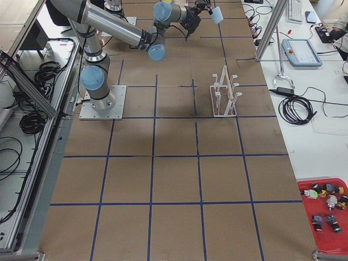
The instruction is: Transfer IKEA cup to right arm and place on rack
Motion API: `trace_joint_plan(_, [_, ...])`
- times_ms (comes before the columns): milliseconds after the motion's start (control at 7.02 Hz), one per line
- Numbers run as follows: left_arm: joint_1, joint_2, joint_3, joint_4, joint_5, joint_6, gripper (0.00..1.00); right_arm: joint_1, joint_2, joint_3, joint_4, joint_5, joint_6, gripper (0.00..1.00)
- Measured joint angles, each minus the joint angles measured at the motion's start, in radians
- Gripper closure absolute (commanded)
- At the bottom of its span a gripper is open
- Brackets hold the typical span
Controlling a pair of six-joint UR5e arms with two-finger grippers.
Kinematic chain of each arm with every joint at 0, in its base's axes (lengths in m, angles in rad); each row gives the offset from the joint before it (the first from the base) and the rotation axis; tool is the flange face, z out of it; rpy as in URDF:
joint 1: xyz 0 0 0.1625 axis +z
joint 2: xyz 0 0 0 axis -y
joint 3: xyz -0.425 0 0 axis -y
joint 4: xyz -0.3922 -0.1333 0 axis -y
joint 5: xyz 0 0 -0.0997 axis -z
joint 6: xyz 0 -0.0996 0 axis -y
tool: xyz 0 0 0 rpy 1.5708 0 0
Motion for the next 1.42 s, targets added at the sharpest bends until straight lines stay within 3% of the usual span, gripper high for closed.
trace_joint_plan(285, [-0.034, -0.044, -0.071, 0.255, 0.003, -0.134, 1.0, 0.001, 0.032, -0.001, 0.004, 0.013, -0.002, 0.0])
trace_joint_plan(569, [-0.045, -0.074, -0.124, 0.401, -0.003, -0.227, 1.0, 0.0, 0.076, -0.015, -0.022, 0.048, -0.023, 0.0])
trace_joint_plan(997, [-0.095, -0.093, -0.159, 0.448, -0.026, -0.239, 1.0, -0.005, 0.204, -0.081, -0.058, 0.15, -0.09, 0.0])
trace_joint_plan(1424, [-0.089, -0.096, -0.164, 0.454, -0.065, -0.234, 1.0, -0.011, 0.234, -0.075, -0.054, 0.156, -0.088, 0.0])
